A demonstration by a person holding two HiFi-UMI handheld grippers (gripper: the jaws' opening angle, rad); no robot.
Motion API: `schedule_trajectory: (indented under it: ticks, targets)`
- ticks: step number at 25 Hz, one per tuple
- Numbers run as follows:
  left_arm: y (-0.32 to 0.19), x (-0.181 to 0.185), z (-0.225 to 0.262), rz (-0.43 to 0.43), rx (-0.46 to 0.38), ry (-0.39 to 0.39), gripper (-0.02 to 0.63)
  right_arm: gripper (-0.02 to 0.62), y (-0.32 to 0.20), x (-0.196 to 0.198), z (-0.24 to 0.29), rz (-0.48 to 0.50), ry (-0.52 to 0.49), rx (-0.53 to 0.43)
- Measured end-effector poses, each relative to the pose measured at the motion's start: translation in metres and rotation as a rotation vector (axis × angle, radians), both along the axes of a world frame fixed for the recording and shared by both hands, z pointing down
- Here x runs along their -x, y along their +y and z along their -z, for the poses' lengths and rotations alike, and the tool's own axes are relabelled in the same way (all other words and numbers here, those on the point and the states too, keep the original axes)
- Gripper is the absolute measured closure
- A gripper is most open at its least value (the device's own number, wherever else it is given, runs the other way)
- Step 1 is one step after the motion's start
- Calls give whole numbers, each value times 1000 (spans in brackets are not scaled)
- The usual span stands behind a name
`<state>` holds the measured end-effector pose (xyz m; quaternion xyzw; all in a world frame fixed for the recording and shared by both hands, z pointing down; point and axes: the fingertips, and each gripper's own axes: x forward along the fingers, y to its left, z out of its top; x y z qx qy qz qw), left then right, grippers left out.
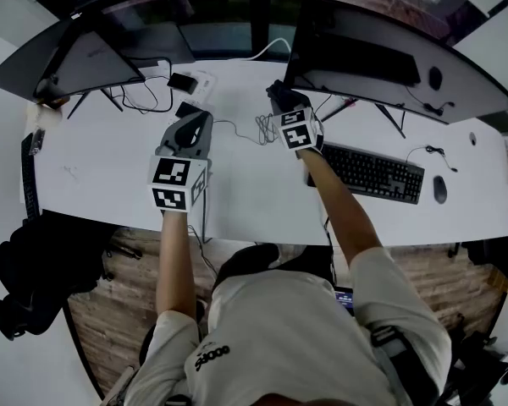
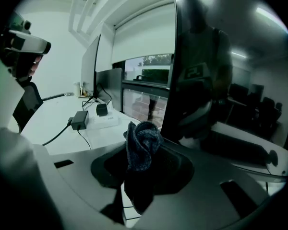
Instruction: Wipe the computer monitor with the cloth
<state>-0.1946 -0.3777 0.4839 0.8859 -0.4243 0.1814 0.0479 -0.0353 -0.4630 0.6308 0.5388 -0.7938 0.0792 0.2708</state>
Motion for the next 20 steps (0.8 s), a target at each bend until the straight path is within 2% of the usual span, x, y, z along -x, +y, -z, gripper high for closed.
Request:
schedule_trajectory:
  ticks: [5,12,20]
  targets:
    - [1,-17,-3,-5,12,-11,588,492,5,-25,-17,-9,18,45]
    - [8,-67,-6,-38,27,-14,588,492,12,-97,-3,-47,69,-17]
    - [14,-135,-2,-54,25,-14,586,492,27,-161,9,-78,55,-31]
